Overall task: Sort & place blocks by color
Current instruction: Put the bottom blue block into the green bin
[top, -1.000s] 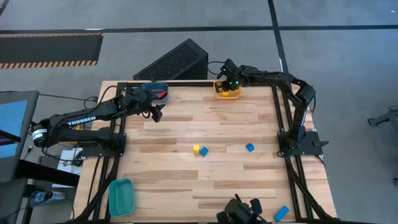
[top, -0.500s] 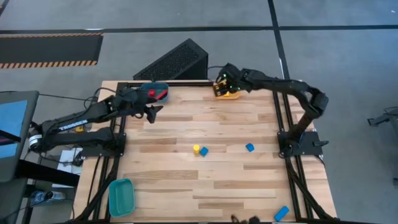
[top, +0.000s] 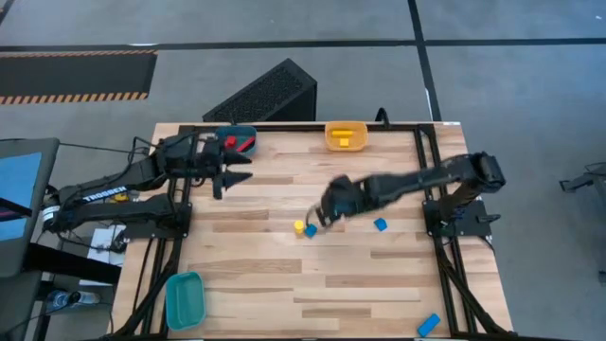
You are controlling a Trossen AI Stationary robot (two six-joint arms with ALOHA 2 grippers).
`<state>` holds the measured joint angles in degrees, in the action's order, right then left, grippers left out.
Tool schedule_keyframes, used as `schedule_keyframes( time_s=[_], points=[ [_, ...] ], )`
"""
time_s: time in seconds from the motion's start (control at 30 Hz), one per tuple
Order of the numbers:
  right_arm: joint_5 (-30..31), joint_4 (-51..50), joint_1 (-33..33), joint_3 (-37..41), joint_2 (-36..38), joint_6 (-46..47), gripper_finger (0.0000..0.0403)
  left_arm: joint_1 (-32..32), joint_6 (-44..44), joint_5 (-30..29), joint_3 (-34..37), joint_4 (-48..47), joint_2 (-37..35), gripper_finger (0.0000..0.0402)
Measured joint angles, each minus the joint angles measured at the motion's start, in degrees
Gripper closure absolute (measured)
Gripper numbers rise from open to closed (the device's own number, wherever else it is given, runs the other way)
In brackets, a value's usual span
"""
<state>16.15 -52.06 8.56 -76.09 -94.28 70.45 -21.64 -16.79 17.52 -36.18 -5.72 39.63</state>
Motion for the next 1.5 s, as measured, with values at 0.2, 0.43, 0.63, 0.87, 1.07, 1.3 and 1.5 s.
schedule_keyframes(
  time_s=[0.2, 0.43, 0.63, 0.87, 1.07, 1.3, 1.5],
  points=[
    [4.51, -0.4, 12.62, -0.09, 0.18, 19.52, 0.0164, 8.68, -0.73, -8.26, 0.0, -0.36, -1.92, 0.0168],
    [7.9, 0.93, 21.11, -0.09, 0.22, 30.63, 0.0179, 17.92, -0.73, -20.02, 0.0, -0.39, -4.8, 0.0168],
    [8.19, -3.85, 25.42, -0.11, 0.52, 36.2, 0.0192, 22.39, 0.9, -22.23, 0.37, -0.43, -3.36, 0.0168],
    [0.57, -9.13, 33.36, -0.13, 0.57, 42.47, 0.0193, 26.56, -6.79, -23.88, 6.37, 14.93, 4.83, 0.0168],
    [-3.0, -16.58, 39.6, -0.13, 0.57, 45.89, 0.0193, 32.96, -9.43, -31.95, 7.06, 33.35, 14.93, 0.0168],
    [-2.34, -25.83, 38.58, -0.13, 1.58, 39.88, 0.0193, 43.08, -6.85, -47.06, 7.06, 47.32, 19.18, 0.0168],
    [3.27, -24.88, 37.09, 0.73, 4.75, 30.87, 0.0193, 47.82, -8.36, -53.9, 6.9, 47.27, 19.0, 0.0168]
  ],
)
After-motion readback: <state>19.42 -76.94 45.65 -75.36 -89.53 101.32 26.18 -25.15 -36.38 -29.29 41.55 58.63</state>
